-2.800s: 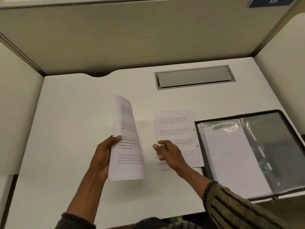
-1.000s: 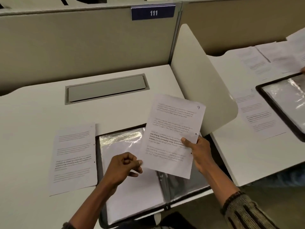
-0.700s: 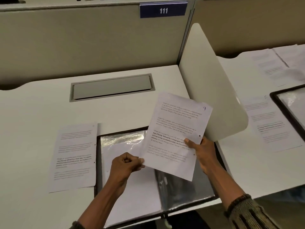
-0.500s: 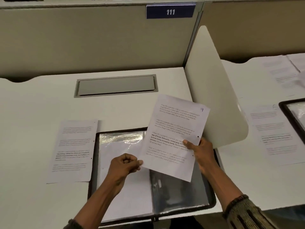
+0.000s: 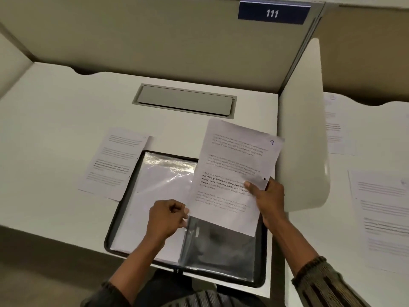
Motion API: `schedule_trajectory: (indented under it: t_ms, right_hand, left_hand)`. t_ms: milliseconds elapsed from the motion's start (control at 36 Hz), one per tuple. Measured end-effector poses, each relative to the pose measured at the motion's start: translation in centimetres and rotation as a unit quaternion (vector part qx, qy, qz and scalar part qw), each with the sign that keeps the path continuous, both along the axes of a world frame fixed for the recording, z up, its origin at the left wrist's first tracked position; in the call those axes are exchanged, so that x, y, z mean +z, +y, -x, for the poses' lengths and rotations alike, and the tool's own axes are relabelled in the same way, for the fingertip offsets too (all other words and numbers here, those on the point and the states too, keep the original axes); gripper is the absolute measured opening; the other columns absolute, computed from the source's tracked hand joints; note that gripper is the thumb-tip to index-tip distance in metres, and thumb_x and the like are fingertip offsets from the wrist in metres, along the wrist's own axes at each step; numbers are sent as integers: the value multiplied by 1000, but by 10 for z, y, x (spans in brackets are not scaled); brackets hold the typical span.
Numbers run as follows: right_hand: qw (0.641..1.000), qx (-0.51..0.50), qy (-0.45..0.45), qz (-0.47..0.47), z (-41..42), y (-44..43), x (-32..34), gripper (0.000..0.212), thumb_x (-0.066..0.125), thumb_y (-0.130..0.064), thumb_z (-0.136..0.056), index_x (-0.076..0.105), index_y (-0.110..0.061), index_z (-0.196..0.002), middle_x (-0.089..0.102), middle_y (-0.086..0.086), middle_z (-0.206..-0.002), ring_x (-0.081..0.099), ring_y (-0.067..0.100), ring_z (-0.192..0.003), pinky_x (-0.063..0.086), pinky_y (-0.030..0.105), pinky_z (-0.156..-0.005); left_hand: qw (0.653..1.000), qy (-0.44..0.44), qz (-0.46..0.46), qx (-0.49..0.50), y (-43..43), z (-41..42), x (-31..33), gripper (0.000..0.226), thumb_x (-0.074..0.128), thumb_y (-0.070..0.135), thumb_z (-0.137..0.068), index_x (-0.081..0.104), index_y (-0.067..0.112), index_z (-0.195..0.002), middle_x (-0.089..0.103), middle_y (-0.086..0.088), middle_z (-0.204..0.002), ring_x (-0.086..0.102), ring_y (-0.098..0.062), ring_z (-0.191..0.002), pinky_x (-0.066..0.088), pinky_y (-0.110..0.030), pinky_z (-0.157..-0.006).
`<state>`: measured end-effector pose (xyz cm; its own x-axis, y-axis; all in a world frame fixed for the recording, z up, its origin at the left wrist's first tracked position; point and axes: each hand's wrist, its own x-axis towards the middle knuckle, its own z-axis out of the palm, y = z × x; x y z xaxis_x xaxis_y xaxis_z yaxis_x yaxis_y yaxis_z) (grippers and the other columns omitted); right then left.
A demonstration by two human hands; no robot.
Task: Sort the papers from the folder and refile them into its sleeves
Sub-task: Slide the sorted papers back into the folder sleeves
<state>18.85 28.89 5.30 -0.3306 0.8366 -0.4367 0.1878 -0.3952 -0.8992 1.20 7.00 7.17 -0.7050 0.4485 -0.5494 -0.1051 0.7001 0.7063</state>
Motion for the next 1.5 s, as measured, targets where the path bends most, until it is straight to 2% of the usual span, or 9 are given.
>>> schedule_trajectory:
  t_ms: [194, 444, 667, 917, 1111, 1222, 1333, 1417, 1500]
  right_hand:
    - [1000, -11, -3, 1, 3, 2, 4, 43, 84, -3, -85, 72, -17, -124, 79, -10, -104, 77, 15, -95, 63, 28, -77]
    - [1000, 21, 2, 8, 13, -2, 2, 56, 89, -6, -81, 68, -16, -131, 77, -2, -120, 75, 20, -106, 63, 42, -90]
    - [1000, -1, 17, 20, 19, -8, 17, 48, 84, -2, -84, 69, -14, -129, 79, -5, -112, 77, 19, -99, 64, 32, -77]
    - [1000, -16, 20, -8, 26, 32, 53, 35, 85, -2, -83, 71, -2, -115, 80, 8, -107, 78, 29, -98, 64, 43, -86]
    - [994, 76, -38, -67, 49, 111, 106, 41, 93, -12, -74, 77, -10, -112, 78, 9, -103, 75, 23, -87, 61, 31, -70]
    - [945, 259, -156, -123, 73, 143, 131, 42, 99, -24, -67, 81, -17, -104, 80, 5, -99, 76, 20, -90, 61, 33, -78]
    - [849, 442, -247, -151, 101, 158, 144, 35, 96, -27, -73, 82, -21, -105, 80, -2, -102, 76, 21, -97, 63, 36, -85]
    - [783, 504, -295, -211, 118, 164, 140, 29, 93, -33, -77, 83, -25, -103, 80, -7, -101, 73, 20, -100, 59, 39, -92]
    - [763, 521, -306, -228, 130, 173, 134, 31, 93, -33, -77, 83, -22, -104, 80, -5, -100, 73, 21, -98, 57, 39, -91]
  left_hand:
    - [999, 22, 35, 4, -4, 17, -7, 20, 65, 3, -99, 79, 14, -89, 78, -1, -73, 77, -20, -65, 65, -31, -68]
    - [995, -84, -61, -10, 30, 57, 9, 44, 67, 58, -96, 76, 16, -105, 82, 3, -96, 79, -15, -87, 65, -35, -83]
    - [971, -174, -104, -124, 48, 77, 9, 38, 86, 8, -86, 71, 6, -120, 81, -5, -111, 78, -25, -104, 62, -50, -96]
    - [977, -60, -123, -166, 46, 85, 13, 22, 82, 7, -90, 76, 13, -110, 82, 3, -103, 79, -16, -97, 63, -42, -93]
    - [972, 9, -126, -197, 47, 99, 22, 20, 80, 10, -93, 78, 20, -111, 81, 11, -105, 79, -12, -94, 64, -38, -88]
    - [973, -2, -132, -187, 46, 103, 24, 21, 80, 9, -93, 78, 18, -111, 82, 6, -107, 79, -16, -96, 64, -43, -90]
    - [974, -18, -146, -169, 47, 101, 23, 20, 78, 2, -93, 77, 12, -111, 82, 3, -104, 79, -19, -97, 63, -46, -92]
    - [977, -20, -147, -154, 52, 95, 20, 21, 76, 0, -94, 77, 12, -110, 82, 4, -105, 80, -18, -96, 63, -42, -91]
    - [979, -14, -145, -139, 57, 90, 13, 22, 77, 0, -93, 77, 14, -110, 82, 3, -106, 79, -19, -97, 63, -44, -92]
